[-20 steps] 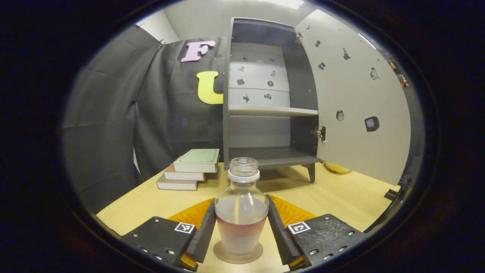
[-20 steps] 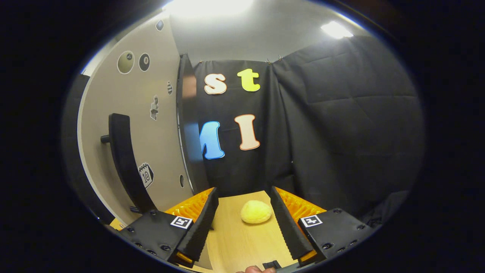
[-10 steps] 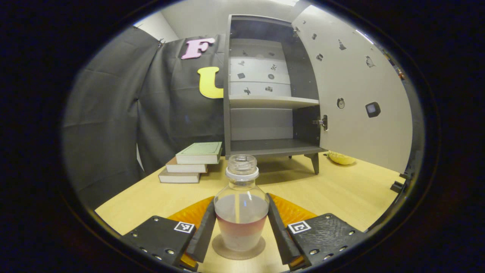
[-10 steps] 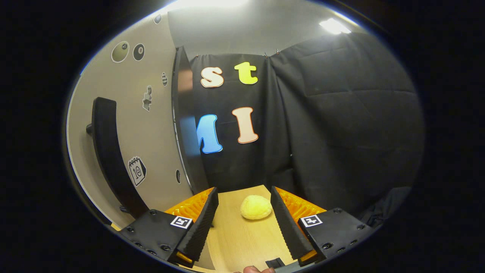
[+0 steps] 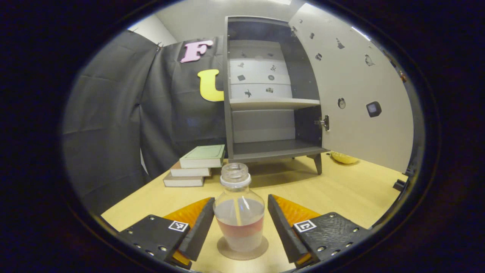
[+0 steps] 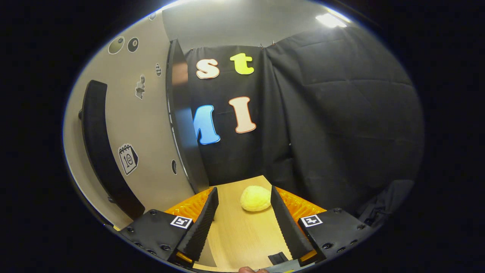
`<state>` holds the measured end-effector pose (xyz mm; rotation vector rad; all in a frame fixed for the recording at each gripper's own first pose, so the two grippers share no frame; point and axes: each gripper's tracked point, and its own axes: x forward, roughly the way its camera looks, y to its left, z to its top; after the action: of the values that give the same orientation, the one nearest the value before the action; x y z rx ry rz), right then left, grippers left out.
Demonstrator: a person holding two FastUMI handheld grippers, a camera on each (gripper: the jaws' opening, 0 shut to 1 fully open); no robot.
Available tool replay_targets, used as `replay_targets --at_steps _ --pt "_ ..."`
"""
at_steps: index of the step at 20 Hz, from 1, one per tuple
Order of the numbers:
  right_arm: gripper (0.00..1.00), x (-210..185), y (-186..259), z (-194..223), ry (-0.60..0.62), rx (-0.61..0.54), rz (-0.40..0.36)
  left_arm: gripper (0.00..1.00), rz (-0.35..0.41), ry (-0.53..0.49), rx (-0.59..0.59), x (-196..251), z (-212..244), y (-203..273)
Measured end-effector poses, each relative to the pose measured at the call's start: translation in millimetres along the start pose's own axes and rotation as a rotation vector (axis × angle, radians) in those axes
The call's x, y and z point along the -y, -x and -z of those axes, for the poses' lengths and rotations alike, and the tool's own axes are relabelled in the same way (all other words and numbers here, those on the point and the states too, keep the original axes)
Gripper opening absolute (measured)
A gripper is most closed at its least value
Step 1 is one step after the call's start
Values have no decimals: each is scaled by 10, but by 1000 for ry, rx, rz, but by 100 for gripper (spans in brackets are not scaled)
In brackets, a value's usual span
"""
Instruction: Open the cabinet door with the right hand, grasp the bottle in the cabinet with the left hand and place it on the coaster, then close the cabinet door with the right hand.
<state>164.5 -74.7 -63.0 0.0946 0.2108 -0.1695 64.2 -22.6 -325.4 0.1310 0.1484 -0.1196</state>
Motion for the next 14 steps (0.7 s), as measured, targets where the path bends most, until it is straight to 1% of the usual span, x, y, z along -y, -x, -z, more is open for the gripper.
replay_targets --at_steps 1,2,5,6,7,9,10,11,12,13,14 --pt "88 22 9 23 6 -3 3 85 3 1 4 2 -22 6" --pt "88 33 22 54 11 -8 5 83 4 3 5 -15 -55 6" --pt "88 91 79 69 19 -4 15 83 0 8 12 -71 -183 40" --pt "88 123 103 53 25 5 23 85 2 7 15 -75 -245 49" --pt "88 153 122 37 30 11 33 85 1 0 22 -90 -325 71" --pt "88 187 188 13 30 19 44 85 10 -6 41 -73 -532 117" --pt "88 212 227 -1 29 27 51 83 20 -4 53 -44 -657 136" --pt "88 242 260 -25 26 34 61 85 27 -3 64 -23 -796 175" --pt "88 269 301 -32 20 38 69 83 28 1 74 -13 -911 213" --pt "88 291 337 -49 9 43 74 84 25 8 74 -6 -1017 250" --pt "88 309 356 -54 -2 45 78 83 32 12 79 19 -1137 292"
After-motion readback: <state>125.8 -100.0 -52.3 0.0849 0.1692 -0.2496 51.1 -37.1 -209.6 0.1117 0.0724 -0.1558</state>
